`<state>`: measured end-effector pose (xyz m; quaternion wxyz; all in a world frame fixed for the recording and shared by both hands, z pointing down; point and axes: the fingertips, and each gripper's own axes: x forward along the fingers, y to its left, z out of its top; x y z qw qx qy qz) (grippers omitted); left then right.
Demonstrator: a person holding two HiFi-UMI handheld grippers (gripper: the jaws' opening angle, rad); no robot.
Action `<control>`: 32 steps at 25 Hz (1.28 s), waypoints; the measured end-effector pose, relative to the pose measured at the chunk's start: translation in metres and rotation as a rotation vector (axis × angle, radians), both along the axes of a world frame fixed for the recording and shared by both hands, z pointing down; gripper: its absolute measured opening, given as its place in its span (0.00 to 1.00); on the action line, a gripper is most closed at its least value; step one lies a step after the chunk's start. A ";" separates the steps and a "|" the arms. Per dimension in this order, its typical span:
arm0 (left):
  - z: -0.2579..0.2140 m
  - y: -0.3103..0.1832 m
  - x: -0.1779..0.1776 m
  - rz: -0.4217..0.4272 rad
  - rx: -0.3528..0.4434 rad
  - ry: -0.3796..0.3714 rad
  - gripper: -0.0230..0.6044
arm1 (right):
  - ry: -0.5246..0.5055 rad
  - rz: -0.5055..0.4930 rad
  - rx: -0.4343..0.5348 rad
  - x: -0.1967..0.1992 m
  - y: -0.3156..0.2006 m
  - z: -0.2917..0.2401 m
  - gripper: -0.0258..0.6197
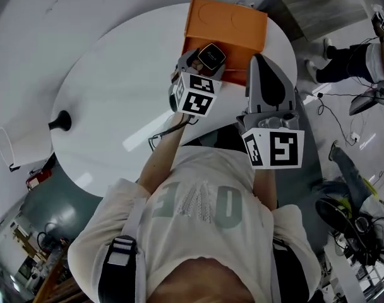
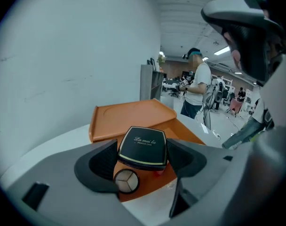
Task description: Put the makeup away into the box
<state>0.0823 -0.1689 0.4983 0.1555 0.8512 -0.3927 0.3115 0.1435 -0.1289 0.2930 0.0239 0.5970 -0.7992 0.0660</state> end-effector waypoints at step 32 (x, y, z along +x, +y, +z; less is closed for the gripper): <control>0.076 -0.026 0.028 0.080 -0.190 -0.228 0.58 | -0.048 0.017 -0.121 0.043 -0.043 0.058 0.04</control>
